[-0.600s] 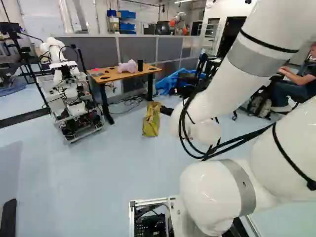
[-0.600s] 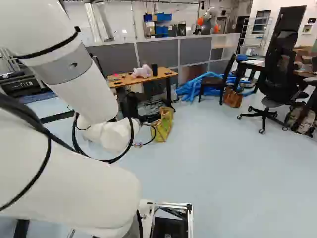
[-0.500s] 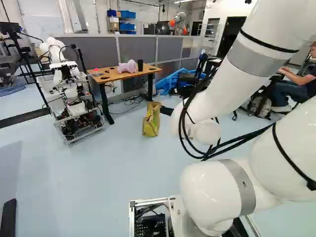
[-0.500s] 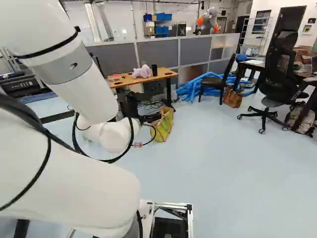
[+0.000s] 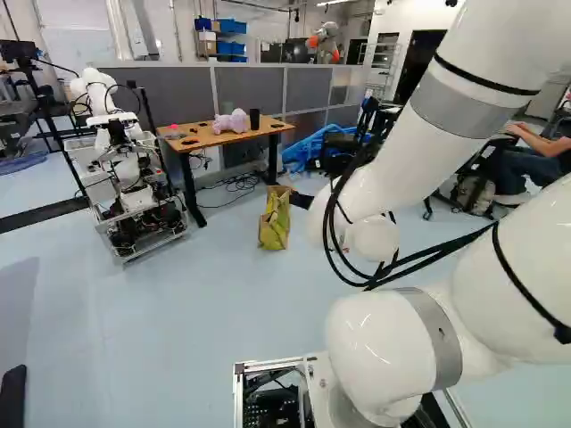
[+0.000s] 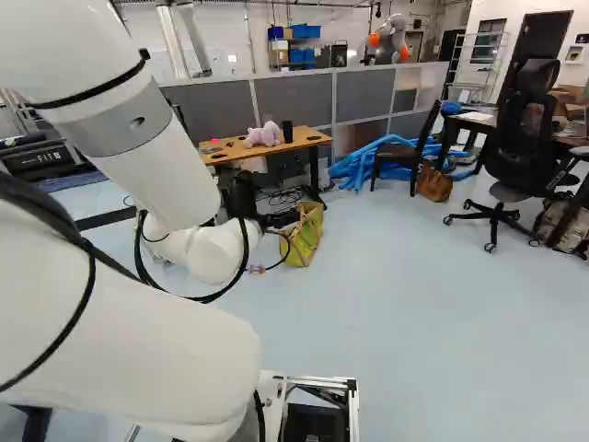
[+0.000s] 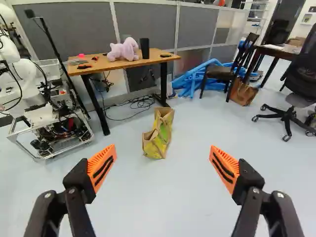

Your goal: Pick up the bag on the ground and place it on the table

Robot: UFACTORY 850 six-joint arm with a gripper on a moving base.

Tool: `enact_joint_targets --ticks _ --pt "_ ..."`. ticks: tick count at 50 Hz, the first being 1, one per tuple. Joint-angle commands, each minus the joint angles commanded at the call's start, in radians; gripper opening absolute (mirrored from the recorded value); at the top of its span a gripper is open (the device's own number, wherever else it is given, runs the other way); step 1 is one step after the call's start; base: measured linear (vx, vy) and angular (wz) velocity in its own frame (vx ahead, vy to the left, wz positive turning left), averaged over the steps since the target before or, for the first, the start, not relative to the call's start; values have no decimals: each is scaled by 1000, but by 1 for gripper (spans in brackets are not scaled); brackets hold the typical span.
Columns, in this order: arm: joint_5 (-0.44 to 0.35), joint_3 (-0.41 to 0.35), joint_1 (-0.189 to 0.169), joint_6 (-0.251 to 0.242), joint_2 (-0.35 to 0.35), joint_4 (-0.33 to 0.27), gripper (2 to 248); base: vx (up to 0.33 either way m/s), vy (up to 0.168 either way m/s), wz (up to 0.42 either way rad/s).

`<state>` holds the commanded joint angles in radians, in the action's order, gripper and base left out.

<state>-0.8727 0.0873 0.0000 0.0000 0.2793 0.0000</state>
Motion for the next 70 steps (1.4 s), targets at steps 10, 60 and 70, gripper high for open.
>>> enact_joint_targets --ticks 10,60,70 --pt "0 0 0 0 0 0 247 122 44 185" --pt "0 0 0 0 0 0 247 238 16 37" --pt "0 0 0 0 0 0 247 295 8 -18"
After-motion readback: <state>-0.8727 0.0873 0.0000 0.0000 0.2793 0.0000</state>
